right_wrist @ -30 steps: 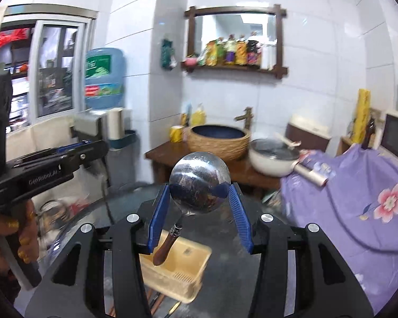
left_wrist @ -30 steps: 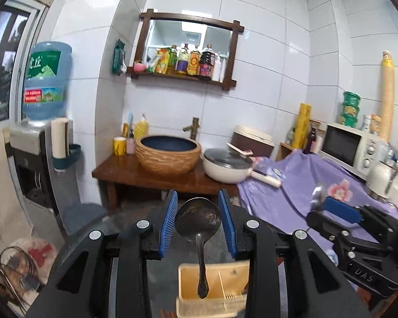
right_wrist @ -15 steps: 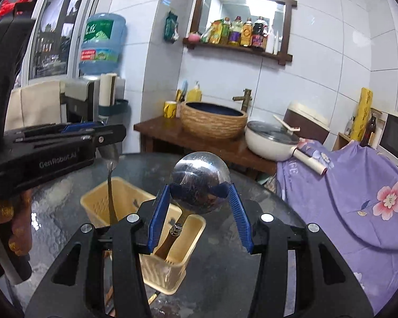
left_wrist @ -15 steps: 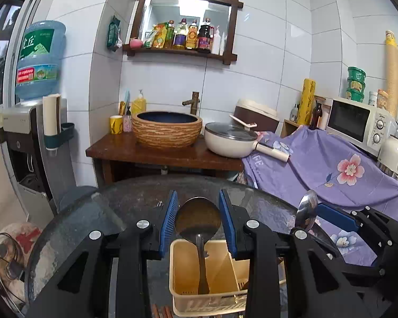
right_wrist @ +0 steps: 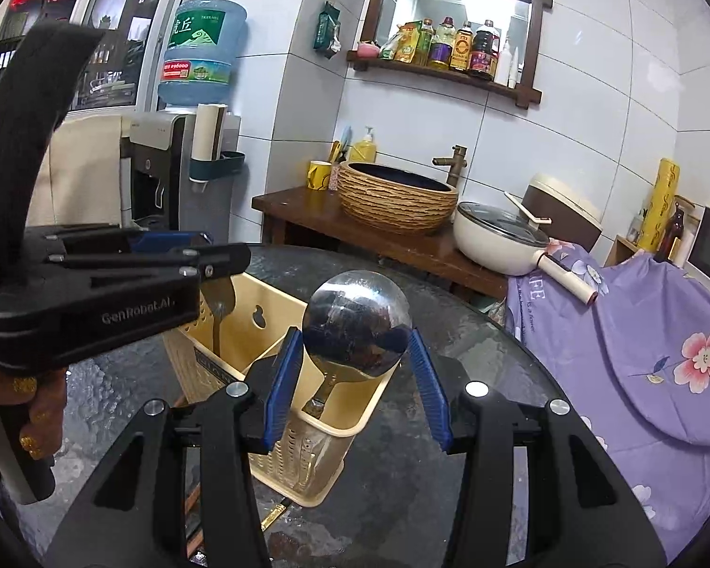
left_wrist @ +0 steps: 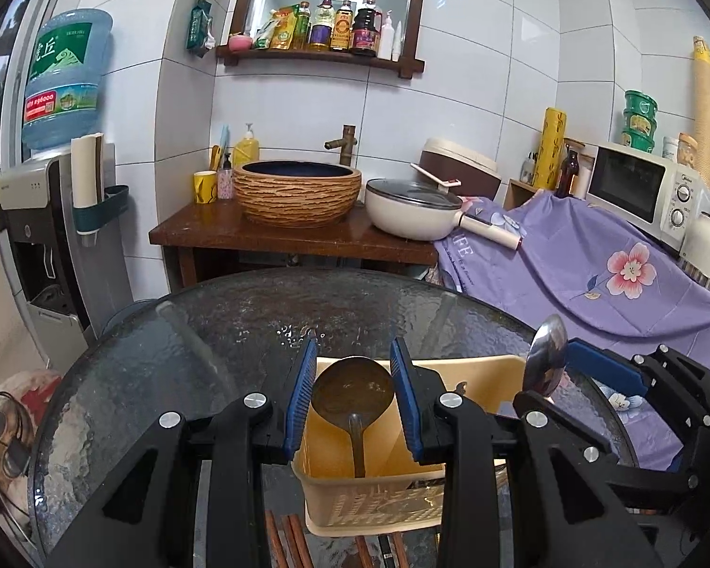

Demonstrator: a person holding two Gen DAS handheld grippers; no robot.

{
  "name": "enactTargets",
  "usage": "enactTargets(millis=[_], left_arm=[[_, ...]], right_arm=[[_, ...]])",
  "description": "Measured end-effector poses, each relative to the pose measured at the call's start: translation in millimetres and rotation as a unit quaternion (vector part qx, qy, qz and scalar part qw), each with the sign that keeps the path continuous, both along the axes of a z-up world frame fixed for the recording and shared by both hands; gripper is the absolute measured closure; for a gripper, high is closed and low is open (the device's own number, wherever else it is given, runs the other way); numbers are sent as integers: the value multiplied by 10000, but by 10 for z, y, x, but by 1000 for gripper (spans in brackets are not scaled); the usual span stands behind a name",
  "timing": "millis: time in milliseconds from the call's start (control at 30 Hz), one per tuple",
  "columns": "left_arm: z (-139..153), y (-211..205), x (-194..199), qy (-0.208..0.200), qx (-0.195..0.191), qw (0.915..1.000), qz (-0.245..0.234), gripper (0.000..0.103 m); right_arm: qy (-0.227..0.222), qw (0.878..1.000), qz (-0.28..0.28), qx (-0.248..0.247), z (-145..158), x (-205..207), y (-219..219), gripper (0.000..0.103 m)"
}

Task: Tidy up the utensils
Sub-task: 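Lower both spoons into the holder and open both tools, then move both tools back down to the chopsticks on the table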

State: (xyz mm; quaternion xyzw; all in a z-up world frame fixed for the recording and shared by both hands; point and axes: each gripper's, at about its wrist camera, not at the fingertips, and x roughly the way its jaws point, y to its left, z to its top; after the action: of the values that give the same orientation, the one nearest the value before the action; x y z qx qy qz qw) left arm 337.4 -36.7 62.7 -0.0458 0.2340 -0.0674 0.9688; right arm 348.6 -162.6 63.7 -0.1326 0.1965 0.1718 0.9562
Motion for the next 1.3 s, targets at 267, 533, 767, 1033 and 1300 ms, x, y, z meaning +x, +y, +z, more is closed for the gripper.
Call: enactTargets(millis=[267, 533, 767, 1033, 1300], left_arm=[[-77, 40, 25, 89, -88, 9999, 25, 71], [-85, 79, 16, 72, -160, 9998, 14, 68], [60, 224, -217, -209, -566, 9981, 111, 24], [59, 467, -654, -26, -28, 9963, 864, 6], [-709, 645, -843, 1164, -57, 9897, 829, 13]], right_arm=[[21, 9999, -91, 42, -6, 28, -40, 55], [44, 9999, -117, 66, -22, 44, -66, 55], [-213, 9991, -161, 332, 57, -105, -168, 30], [-485, 9970, -366, 478, 80, -660, -258, 23], [1184, 9902, -327, 670, -585, -770, -164, 28]])
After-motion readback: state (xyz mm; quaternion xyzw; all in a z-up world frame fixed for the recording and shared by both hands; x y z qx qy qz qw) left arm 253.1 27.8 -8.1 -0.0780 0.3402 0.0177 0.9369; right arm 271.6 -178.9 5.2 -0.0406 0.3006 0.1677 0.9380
